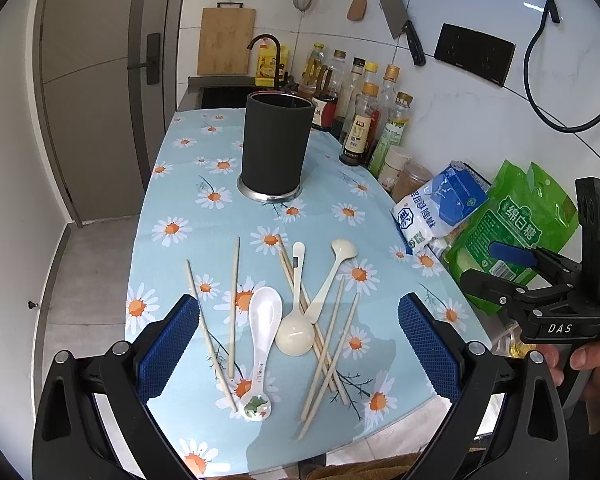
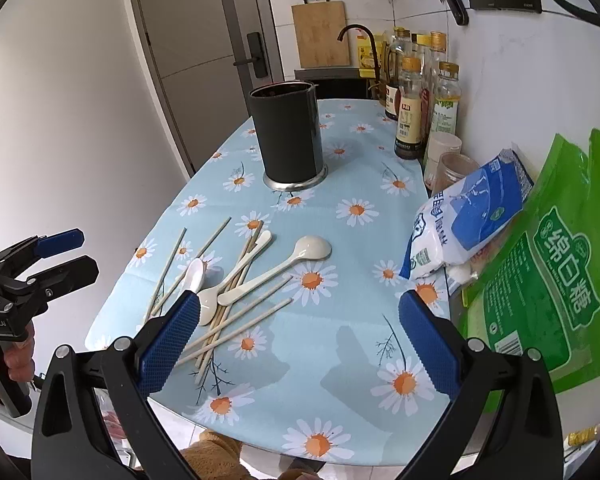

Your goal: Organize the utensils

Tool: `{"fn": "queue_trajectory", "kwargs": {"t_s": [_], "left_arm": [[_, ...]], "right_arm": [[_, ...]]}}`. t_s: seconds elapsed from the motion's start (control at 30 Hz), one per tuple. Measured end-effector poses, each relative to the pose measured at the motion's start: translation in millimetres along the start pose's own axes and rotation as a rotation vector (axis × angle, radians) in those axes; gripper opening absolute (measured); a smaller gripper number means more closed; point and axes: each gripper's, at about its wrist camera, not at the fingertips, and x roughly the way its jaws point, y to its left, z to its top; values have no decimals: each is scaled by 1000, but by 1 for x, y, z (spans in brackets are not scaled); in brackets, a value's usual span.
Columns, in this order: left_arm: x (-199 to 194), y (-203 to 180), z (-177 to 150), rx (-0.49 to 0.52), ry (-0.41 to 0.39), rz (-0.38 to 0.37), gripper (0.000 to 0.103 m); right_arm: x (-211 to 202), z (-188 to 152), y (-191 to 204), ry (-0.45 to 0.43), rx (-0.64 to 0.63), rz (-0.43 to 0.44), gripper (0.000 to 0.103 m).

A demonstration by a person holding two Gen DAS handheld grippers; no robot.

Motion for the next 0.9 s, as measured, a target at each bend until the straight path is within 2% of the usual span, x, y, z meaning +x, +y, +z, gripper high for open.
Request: {"fn": "queue_trajectory", "kwargs": {"t_s": [0.3,0.57,0.63,0.77,0.9], "left_arm": [[7,12,7,27,40,-26,97],[24,28,13,60,107,-64,97],[30,32,15,69,131,-77,97],[46,41,18,88,197,-105,97],[62,49,16,90,264,-136,96]], "right_arm": [[8,2,7,24,54,-5,99],[29,0,5,110,199,28,97],[36,-2,3,141,254,51,89],[56,-10,-10,233,451,149,78],[79,-25,-22,339,660,245,62]]}}
